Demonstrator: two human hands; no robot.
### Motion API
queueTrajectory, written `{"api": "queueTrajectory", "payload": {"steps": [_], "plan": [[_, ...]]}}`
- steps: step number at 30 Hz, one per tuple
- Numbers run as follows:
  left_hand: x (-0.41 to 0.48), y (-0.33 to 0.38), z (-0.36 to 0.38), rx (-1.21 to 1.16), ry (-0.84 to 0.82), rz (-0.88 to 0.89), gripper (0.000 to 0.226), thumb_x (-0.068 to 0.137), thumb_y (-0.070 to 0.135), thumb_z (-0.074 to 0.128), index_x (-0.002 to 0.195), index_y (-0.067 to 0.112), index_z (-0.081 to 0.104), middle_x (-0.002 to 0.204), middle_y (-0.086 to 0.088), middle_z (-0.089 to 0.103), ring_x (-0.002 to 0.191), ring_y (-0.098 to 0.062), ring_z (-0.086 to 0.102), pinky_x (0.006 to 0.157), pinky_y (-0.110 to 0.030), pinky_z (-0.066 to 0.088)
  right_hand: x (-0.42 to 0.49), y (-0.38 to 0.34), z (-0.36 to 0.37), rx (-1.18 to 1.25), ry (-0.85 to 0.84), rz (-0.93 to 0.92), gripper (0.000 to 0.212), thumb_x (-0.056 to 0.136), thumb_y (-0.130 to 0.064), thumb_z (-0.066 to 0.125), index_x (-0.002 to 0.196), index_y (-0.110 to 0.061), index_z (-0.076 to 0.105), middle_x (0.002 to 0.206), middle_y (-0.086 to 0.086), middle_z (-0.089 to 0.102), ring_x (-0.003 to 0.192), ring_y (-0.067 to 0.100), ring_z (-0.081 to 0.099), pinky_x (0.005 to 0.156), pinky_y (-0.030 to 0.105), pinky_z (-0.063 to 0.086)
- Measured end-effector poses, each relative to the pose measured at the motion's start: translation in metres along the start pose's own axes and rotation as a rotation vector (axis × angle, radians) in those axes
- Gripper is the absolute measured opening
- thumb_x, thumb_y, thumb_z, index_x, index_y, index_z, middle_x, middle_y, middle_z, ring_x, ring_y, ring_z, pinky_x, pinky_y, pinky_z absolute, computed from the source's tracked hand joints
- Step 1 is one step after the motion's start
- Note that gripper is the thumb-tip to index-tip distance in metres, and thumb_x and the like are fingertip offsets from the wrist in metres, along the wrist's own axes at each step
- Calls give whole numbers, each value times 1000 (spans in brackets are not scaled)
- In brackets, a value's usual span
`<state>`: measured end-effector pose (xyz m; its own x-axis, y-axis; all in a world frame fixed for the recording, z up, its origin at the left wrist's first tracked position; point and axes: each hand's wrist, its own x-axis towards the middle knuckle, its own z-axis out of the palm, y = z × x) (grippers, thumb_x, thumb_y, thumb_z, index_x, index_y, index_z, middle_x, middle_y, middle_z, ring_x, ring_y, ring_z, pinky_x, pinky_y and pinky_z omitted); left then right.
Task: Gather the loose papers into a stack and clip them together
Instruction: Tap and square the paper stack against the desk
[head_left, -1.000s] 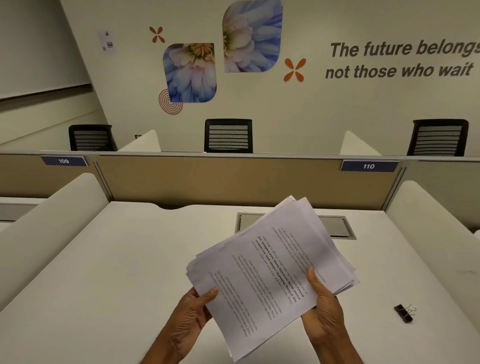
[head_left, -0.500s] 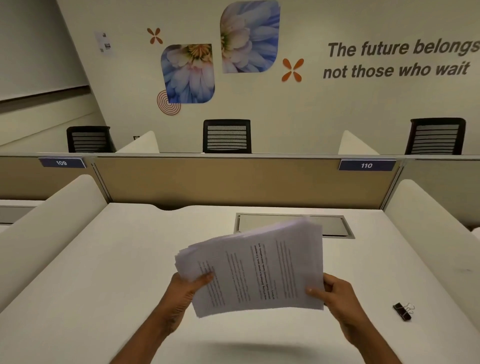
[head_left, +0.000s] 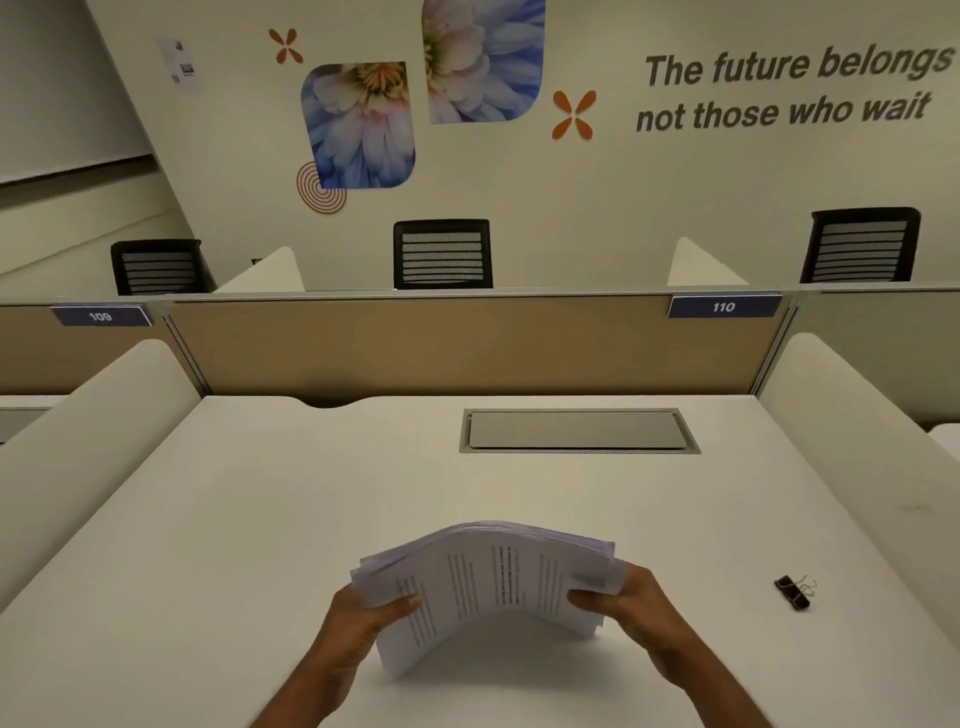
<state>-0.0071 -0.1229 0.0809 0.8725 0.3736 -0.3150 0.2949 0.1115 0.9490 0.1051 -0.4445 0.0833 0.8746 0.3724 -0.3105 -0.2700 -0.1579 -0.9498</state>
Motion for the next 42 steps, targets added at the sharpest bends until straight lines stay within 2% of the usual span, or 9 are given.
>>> {"api": "queueTrajectory", "payload": {"steps": [4,7,11,15,20,26,31,39,42], "plan": [[0,12,8,-44,-42,45,66,48,20,99,110,14,76,101,-4,82,104,-28,71,80,-31,55,2,-8,8,35,15,-39,38,76,-19,88,113,-20,79,104,4,82,104,26,73,80,31,59],[6,15,5,-40,0,63,90,27,44,100,108,11,77,99,-5,83,99,-26,73,80,-31,54,5,-9,6,110,122,-71,55,60,-40,89,110,-18,79,100,5,82,100,27,74,75,32,59],[4,12,13,-40,5,29,102,12,52,99,104,13,77,95,-3,83,93,-25,73,77,-32,56,4,-9,22,144,110,-99,34,75,-21,89,108,-22,80,98,6,82,97,27,72,82,41,57],[8,9,8,-78,68,13,79,31,33,98,103,13,76,92,-2,83,99,-30,72,81,-34,54,3,-2,15,203,211,-80,24,75,-15,89,98,-16,81,92,6,82,95,29,71,75,34,55],[4,6,19,-85,53,-7,68,38,18,93,103,11,76,90,-5,83,96,-33,71,84,-38,56,-1,-5,25,138,140,-88,53,55,-42,91,102,-19,81,93,5,83,89,24,75,72,32,58],[7,20,6,-91,-7,63,53,57,17,87,109,13,77,104,-13,80,94,-29,68,78,-36,51,-6,-13,14,211,172,-135,38,70,-29,88,104,-16,79,95,10,81,88,29,75,75,40,60],[-3,14,18,-44,26,25,64,47,27,90,109,17,75,98,-4,82,99,-30,70,78,-34,54,-14,-11,26,182,135,-105,35,73,-19,91,105,-21,78,95,4,83,88,21,76,71,31,60],[-3,30,14,50,10,105,28,77,11,85,103,12,75,90,-8,80,87,-28,68,69,-29,49,-15,-16,28,182,209,-148,24,81,-12,84,103,-20,80,91,6,82,86,25,74,72,35,58],[-2,27,9,70,-1,86,44,65,24,86,107,15,75,98,-8,80,96,-30,68,75,-32,50,-17,-17,29,146,169,-153,24,84,-16,81,107,-23,78,95,1,82,94,25,71,74,31,56]]}}
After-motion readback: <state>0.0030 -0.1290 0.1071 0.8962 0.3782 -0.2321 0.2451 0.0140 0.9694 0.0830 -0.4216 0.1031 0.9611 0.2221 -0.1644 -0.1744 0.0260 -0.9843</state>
